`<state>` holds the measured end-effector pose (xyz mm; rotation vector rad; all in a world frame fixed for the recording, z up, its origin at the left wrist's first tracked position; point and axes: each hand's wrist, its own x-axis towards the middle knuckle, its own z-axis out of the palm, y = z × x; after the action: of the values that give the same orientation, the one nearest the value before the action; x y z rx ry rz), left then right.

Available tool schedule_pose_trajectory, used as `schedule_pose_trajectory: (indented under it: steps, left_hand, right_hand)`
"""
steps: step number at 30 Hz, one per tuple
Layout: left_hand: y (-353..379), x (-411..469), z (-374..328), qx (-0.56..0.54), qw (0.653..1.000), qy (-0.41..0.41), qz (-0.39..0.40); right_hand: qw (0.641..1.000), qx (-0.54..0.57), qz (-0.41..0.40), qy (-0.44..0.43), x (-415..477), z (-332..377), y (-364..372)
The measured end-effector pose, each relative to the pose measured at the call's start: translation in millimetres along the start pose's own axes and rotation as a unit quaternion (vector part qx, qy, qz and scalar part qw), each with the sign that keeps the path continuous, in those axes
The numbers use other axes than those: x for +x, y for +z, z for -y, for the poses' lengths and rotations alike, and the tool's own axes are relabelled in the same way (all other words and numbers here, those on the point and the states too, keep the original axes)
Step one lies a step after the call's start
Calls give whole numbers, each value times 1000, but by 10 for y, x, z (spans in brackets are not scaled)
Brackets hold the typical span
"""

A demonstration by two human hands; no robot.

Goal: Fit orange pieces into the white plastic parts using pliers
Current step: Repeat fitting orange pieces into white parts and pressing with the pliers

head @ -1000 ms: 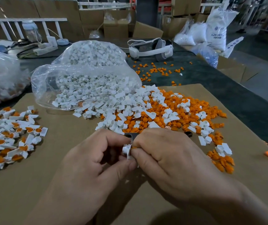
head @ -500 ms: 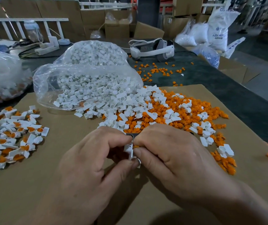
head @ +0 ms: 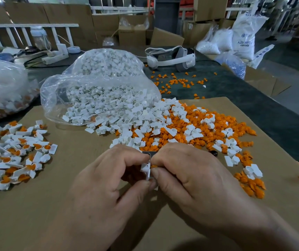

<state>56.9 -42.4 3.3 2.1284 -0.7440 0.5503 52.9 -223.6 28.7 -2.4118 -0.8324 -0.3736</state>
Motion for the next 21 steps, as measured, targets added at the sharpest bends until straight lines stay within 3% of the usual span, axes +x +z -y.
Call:
schedule_pose_trajectory:
  steps: [12, 17, 19, 21]
  left_hand:
    - [-86, -15, -50, -54, 983, -178, 1]
    - [-98, 3, -37, -67, 964, -253, 55]
    - [-122, 18, -31, -152, 936, -313, 59]
    - [-153, 37, 70, -264, 882, -389, 35]
  right_hand:
    - [996, -53, 56, 52, -46, 20, -24]
    - [990, -90, 98, 48, -53, 32, 34]
    - [987, -116, 104, 42, -65, 33, 69]
    - [985, -138, 96, 36, -73, 50, 110]
